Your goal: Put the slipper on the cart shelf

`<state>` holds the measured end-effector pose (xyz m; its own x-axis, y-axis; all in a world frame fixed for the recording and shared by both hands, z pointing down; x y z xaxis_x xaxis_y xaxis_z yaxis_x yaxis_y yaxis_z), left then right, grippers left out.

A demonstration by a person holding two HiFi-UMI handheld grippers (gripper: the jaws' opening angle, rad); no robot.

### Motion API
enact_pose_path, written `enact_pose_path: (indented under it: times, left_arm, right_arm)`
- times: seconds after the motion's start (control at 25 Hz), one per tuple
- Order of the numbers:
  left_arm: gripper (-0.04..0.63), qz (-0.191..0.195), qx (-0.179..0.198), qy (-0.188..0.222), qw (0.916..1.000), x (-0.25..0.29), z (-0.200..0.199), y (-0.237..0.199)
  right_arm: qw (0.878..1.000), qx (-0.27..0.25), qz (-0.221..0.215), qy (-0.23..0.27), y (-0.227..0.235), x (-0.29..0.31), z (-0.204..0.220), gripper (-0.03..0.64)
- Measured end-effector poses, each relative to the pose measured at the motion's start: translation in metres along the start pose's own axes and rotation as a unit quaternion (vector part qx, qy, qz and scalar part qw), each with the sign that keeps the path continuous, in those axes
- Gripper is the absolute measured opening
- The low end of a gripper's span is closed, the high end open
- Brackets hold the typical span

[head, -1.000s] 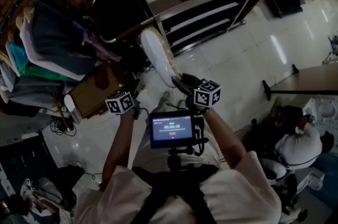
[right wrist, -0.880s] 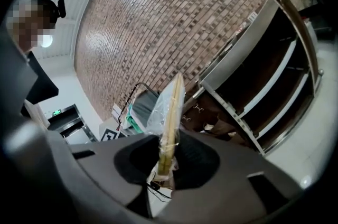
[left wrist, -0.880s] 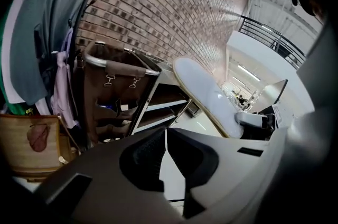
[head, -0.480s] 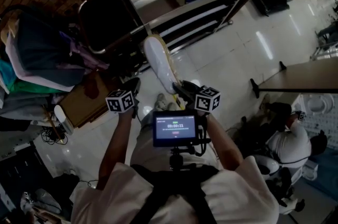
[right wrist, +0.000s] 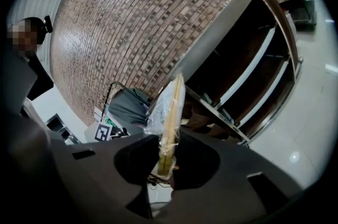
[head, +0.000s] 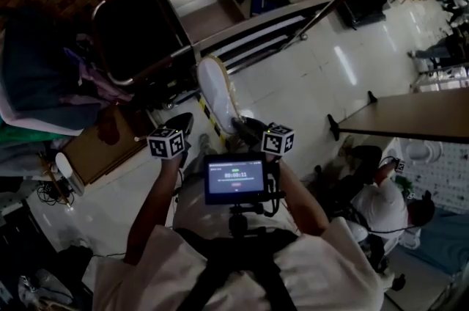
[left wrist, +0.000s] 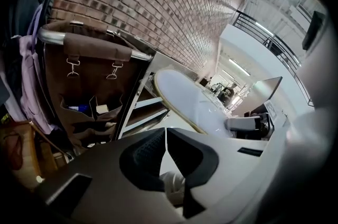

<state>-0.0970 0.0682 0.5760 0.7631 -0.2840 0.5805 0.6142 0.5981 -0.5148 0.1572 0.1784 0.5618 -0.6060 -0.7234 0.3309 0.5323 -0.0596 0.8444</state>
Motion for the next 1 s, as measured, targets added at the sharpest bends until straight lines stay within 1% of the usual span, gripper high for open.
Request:
enact_pose_path:
  times: [0.12, 0.24, 0.36, 0.56, 0.76, 1.0]
  left_arm:
    - [0.0, -0.008, -0.006, -0.005, 0.9999, 0.013, 0.001, 0.001]
    - [0.0, -0.021, -0.009, -0.006, 0.9997, 0.027, -0.009, 0.006]
    - [0.0, -0.049, -0.013, 0.001, 0.9987, 0.04, -0.025, 0.015]
    - [0.0, -0.074, -0.029, 0.008, 0.9968, 0.078, -0.041, 0.043]
    - [0.0, -0.112, -0.046, 0.024, 0.9924, 0.108, -0.058, 0.062]
    - [0.0, -0.151, -0.063, 0.039, 0.9857, 0.128, -0.07, 0.078]
  right_arm:
    - [1.0, 0.008, 0.005, -0.02, 0.02, 0.005, -0.008, 0.08]
    - [0.999, 0.013, 0.007, -0.046, 0.045, 0.009, -0.027, 0.08]
    - [0.997, 0.014, -0.001, -0.079, 0.071, 0.014, -0.047, 0.08]
    - [0.992, 0.005, -0.025, -0.121, 0.105, 0.013, -0.089, 0.08]
    - [0.987, 0.008, -0.048, -0.155, 0.133, 0.015, -0.121, 0.08]
    - [0.98, 0.023, -0.059, -0.187, 0.169, 0.021, -0.147, 0.08]
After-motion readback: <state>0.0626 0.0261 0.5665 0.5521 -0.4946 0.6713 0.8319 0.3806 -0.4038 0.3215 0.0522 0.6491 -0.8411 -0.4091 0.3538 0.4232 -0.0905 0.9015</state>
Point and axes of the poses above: the fingertips, and each gripper's own axes: x forward along the fingers, y to its right, z out of its underside, the point moved 9 cm from there along -x, backward along the fingers, and after that the axes turned 4 degrees about x, right-handed, at the moved point
